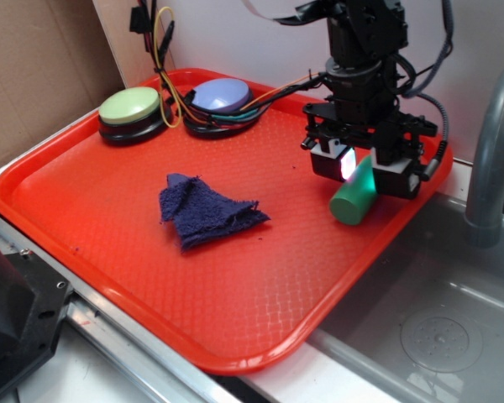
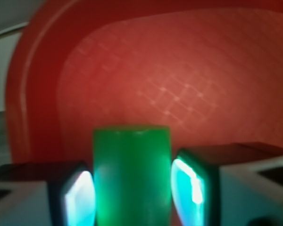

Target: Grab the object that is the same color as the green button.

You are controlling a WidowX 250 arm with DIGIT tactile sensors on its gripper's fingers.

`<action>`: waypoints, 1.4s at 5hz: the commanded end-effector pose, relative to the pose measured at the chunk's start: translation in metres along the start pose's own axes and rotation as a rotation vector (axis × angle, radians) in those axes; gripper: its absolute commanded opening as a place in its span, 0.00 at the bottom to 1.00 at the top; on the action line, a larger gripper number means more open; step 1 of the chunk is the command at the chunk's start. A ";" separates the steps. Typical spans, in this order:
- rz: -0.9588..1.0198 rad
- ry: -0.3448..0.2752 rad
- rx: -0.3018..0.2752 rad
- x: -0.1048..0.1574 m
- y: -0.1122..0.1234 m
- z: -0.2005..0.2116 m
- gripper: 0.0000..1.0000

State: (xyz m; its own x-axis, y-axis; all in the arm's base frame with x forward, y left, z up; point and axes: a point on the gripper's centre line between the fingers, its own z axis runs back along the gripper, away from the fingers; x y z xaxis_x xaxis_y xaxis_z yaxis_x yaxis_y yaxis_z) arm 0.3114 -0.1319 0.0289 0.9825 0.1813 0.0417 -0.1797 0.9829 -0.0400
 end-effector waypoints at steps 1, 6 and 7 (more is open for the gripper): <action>0.042 -0.005 0.009 0.000 0.012 0.024 0.00; 0.067 -0.010 0.135 -0.050 0.099 0.124 0.00; 0.118 -0.030 0.114 -0.064 0.120 0.134 0.00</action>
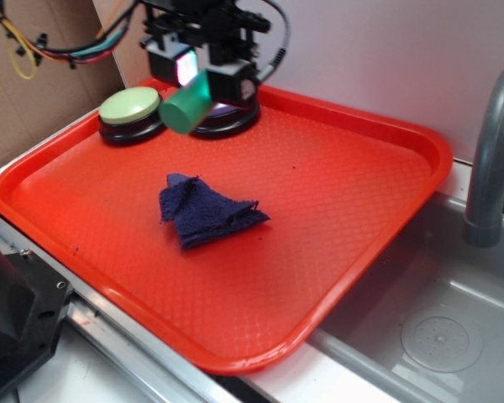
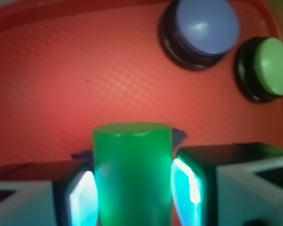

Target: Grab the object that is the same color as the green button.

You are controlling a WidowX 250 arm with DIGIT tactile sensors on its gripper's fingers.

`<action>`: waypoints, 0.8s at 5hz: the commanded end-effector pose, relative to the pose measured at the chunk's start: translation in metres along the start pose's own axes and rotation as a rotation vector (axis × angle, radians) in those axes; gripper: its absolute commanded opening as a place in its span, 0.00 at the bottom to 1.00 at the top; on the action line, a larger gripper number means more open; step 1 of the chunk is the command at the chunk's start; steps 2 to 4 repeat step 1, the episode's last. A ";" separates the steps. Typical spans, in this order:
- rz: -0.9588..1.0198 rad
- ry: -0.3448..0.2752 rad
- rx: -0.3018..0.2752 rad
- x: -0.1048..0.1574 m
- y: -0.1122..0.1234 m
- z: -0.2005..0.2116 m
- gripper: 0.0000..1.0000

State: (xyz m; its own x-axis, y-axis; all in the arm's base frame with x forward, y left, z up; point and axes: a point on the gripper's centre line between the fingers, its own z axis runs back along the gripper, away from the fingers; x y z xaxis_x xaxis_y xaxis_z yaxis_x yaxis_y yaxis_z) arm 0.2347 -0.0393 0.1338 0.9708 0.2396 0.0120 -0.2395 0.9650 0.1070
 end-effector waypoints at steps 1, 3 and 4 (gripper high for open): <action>0.127 -0.071 -0.092 -0.016 0.037 0.019 0.00; 0.127 -0.071 -0.092 -0.016 0.037 0.019 0.00; 0.127 -0.071 -0.092 -0.016 0.037 0.019 0.00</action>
